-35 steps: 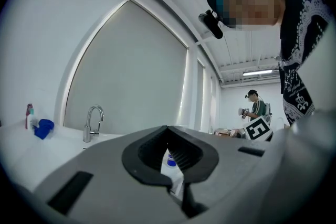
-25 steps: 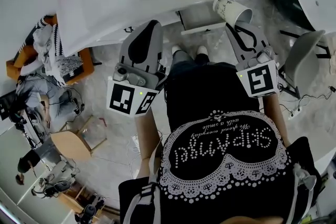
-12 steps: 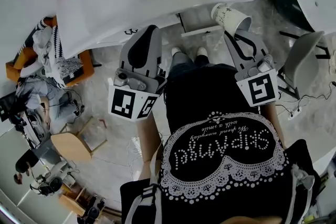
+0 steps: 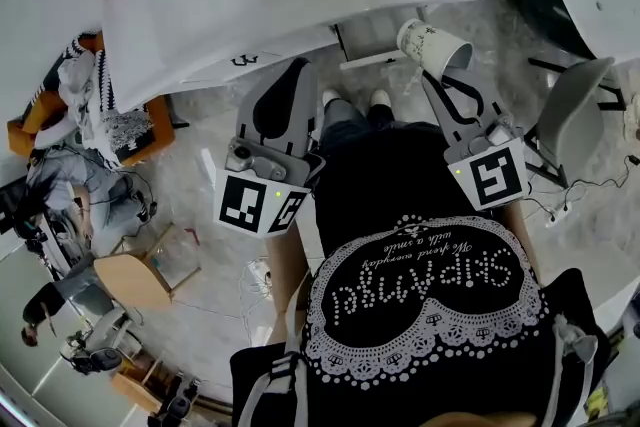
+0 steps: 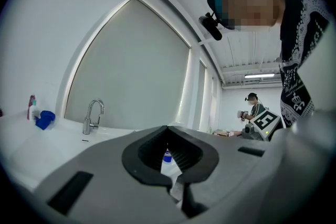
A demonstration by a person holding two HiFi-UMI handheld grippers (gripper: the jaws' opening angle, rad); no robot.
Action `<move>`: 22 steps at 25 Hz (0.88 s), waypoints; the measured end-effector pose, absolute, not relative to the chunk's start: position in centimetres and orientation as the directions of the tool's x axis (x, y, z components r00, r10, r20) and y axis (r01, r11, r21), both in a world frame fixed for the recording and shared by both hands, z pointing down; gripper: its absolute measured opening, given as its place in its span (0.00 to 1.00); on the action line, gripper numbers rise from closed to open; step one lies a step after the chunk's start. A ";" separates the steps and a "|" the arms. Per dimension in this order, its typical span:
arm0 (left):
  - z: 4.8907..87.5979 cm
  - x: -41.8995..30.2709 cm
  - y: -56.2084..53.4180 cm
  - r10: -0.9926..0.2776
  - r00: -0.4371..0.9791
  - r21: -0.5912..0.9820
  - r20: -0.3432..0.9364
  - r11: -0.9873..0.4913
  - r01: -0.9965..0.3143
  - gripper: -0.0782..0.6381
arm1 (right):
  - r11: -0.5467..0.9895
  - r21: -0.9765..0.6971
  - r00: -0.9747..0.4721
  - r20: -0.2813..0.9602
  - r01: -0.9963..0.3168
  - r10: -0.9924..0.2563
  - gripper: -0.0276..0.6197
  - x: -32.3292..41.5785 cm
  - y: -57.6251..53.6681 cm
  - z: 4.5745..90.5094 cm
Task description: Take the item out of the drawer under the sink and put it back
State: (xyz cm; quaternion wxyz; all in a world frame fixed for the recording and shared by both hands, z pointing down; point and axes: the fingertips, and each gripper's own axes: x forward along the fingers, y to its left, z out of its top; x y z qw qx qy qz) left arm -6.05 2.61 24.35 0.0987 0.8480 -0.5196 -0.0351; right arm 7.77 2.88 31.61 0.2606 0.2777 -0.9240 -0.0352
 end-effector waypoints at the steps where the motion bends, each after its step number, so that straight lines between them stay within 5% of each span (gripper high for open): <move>1: 24.4 -6.0 2.7 -0.888 0.458 0.206 0.043 -0.441 -0.874 0.11 | 0.842 0.211 -0.710 0.459 -0.496 -0.533 0.08 7.8 2.8 31.5; 22: 24.3 -5.0 3.4 -0.870 0.491 0.155 0.035 -0.481 -0.863 0.11 | 0.832 0.173 -0.761 0.339 -0.527 -0.553 0.08 6.8 0.9 28.2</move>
